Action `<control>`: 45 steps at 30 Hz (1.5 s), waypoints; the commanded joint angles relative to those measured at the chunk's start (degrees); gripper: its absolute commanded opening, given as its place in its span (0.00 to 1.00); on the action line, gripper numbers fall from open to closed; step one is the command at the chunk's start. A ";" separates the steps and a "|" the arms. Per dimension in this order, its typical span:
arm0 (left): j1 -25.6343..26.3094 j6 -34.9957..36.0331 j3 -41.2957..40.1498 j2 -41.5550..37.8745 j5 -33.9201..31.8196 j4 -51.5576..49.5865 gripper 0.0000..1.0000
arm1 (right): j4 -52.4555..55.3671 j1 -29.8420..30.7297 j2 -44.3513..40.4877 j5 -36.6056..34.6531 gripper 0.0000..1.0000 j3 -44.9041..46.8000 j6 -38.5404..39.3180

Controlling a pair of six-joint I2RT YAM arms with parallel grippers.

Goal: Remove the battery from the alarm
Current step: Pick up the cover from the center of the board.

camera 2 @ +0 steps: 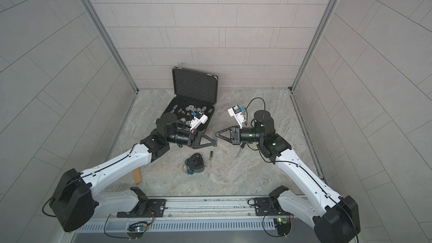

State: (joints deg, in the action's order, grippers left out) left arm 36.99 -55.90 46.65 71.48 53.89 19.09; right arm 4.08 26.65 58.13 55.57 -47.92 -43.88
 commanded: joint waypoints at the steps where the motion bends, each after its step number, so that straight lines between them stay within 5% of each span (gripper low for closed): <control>1: 0.27 0.36 0.72 0.09 0.64 1.83 0.00 | -1.53 0.47 -0.25 0.59 0.07 -0.86 0.21; 13: 0.20 1.43 -1.29 -1.17 -1.09 3.22 0.00 | -16.57 1.48 0.57 0.59 0.14 1.95 -11.87; 24: 0.21 2.57 -1.69 -1.28 -1.79 2.02 0.00 | -19.61 1.53 0.06 -0.19 0.05 2.85 -14.83; 31: 0.27 4.96 -2.37 -3.13 -3.53 1.49 0.00 | -22.05 1.51 -0.52 -0.43 0.18 4.20 -17.82; 45: 0.26 7.06 -2.49 -4.23 -3.80 -1.01 0.03 | -25.82 2.14 -0.55 -0.68 0.00 4.59 -20.54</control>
State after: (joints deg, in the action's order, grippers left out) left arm 37.15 -50.43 44.86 67.68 50.92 22.00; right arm -17.47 28.18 58.87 54.92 -42.94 -63.72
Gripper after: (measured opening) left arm 0.044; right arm 0.062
